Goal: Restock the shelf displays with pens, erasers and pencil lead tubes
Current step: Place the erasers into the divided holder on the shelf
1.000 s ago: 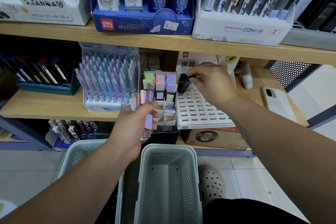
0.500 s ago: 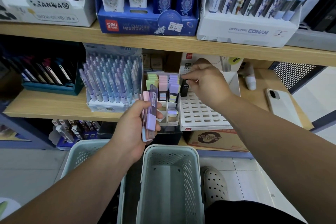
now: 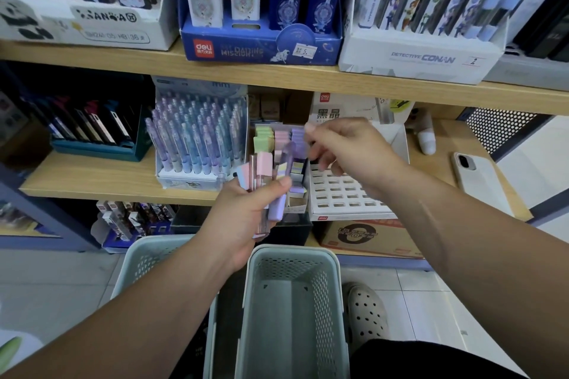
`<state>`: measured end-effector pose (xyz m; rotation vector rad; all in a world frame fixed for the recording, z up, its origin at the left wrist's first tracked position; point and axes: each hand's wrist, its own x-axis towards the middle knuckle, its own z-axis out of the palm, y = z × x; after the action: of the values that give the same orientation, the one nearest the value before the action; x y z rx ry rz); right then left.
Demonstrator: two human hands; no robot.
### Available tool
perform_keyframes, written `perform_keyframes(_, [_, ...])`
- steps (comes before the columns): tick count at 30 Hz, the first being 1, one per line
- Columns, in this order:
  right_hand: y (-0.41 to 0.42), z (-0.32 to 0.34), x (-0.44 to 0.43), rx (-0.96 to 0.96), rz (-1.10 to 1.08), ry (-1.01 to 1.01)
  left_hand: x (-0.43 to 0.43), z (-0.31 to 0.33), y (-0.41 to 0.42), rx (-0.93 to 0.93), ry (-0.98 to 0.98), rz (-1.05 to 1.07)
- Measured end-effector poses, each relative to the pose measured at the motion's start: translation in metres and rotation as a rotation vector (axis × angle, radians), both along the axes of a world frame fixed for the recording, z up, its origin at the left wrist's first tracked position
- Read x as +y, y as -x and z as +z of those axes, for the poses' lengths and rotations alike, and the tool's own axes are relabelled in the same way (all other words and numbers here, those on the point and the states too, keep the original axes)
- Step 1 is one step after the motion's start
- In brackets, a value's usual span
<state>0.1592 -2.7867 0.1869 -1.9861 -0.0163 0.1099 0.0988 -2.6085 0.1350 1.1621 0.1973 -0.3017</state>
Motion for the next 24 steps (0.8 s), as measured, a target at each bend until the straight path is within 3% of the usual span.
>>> perform_keyframes(3, [0.014, 0.004, 0.01, 0.189, 0.125, -0.165, -0.006, 0.005, 0.003, -0.063, -0.061, -0.045])
perform_keyframes(13, [0.017, 0.006, -0.023, 0.215, 0.046, -0.361, 0.005, 0.003, 0.005, 0.067, -0.034, 0.027])
perform_keyframes(19, [0.028, 0.001, -0.021, 0.295, 0.476, 0.109, 0.007, -0.007, 0.002, 0.069, -0.065, 0.122])
perform_keyframes(24, [0.032, -0.001, 0.0, 0.176, 0.532, 0.156, 0.0, -0.008, 0.002, 0.053, -0.174, 0.107])
